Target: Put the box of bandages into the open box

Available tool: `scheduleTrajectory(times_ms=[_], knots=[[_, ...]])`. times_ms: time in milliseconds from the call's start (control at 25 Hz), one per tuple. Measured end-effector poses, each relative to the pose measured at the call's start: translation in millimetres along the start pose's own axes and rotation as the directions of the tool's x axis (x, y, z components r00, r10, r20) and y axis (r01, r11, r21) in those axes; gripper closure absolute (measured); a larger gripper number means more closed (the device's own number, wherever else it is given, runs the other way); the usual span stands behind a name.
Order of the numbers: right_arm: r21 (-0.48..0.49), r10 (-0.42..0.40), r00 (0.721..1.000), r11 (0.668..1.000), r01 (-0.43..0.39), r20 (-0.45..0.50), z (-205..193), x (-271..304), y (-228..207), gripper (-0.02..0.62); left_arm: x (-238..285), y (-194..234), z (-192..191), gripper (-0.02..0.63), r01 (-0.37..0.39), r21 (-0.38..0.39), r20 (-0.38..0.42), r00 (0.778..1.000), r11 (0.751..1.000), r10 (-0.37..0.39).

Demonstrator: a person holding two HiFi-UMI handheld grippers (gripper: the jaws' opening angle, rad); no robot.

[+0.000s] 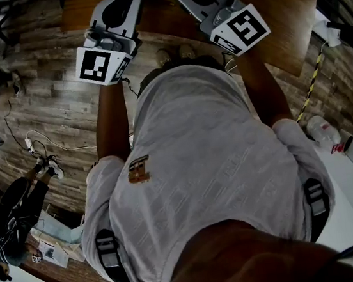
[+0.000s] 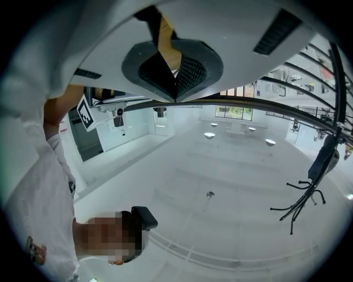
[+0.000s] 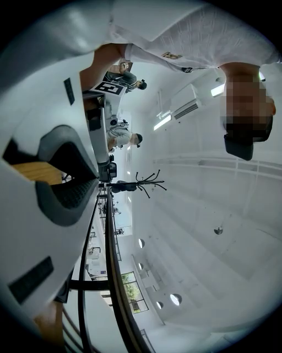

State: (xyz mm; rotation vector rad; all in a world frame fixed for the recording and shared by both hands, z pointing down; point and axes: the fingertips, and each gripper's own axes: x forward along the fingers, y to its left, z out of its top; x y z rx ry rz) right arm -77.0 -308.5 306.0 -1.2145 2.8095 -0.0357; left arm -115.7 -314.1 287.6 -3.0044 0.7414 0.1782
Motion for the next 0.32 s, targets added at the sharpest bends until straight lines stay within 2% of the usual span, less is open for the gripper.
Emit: scheduleTrajectory(times_ms=[320], knots=[[-0.002,-0.008,1.000,1.000,0.008,0.010,1.9,3.1,-4.4,0.565,4.0,3.3,1.1,0.588,0.010,0.000,0.008,1.000,1.000,-0.010]])
